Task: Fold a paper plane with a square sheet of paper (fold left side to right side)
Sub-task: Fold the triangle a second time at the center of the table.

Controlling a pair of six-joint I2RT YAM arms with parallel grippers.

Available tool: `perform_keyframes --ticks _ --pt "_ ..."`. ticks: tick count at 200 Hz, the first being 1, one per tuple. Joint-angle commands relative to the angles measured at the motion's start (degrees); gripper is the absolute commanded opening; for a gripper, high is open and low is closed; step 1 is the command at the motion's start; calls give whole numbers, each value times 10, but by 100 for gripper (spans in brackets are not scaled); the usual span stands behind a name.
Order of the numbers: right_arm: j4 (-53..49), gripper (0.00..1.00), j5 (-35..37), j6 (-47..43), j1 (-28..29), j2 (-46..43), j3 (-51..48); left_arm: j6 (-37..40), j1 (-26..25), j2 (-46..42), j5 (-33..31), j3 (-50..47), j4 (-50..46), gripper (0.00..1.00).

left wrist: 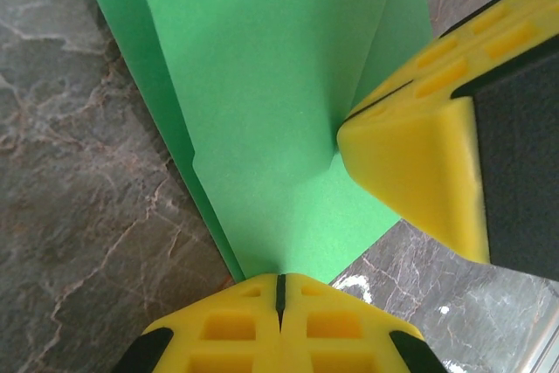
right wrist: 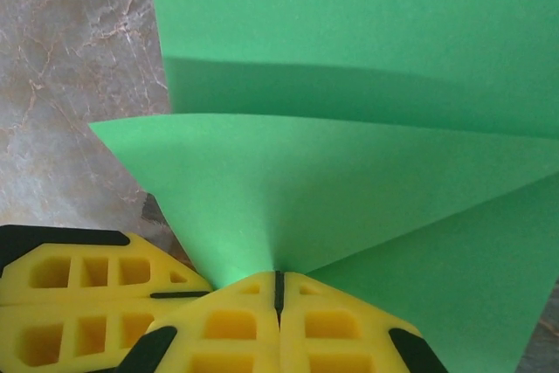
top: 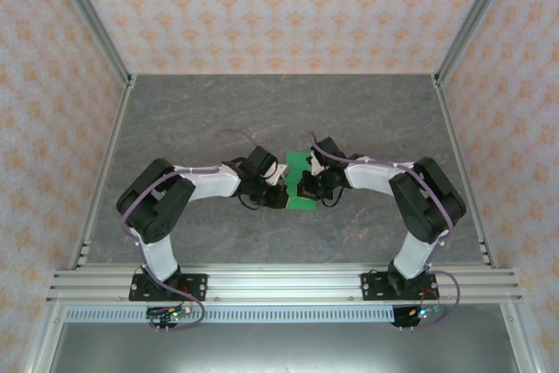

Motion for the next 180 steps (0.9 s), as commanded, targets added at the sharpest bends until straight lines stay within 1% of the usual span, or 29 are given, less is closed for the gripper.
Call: perform_keyframes --ticks 1,23,62,80,111,153,180 --pt "13 4 -16 14 8 1 -5 9 -4 9 -64 -5 -59 2" --pt "29 4 -24 23 13 9 -3 8 -5 9 -68 -5 -59 1" --pt "27 4 -24 23 23 25 8 4 -5 7 -74 -5 -58 1" --pt "15 4 -10 17 23 32 10 4 -5 7 -79 -6 -61 1" --pt "-22 4 36 3 23 44 19 1 -5 10 -83 -11 -59 0" --pt "-35 4 59 1 0 38 23 0 -5 15 -87 -18 -55 0" --pt "-58 4 73 -19 -19 35 34 -2 -5 18 -88 -23 -49 0"
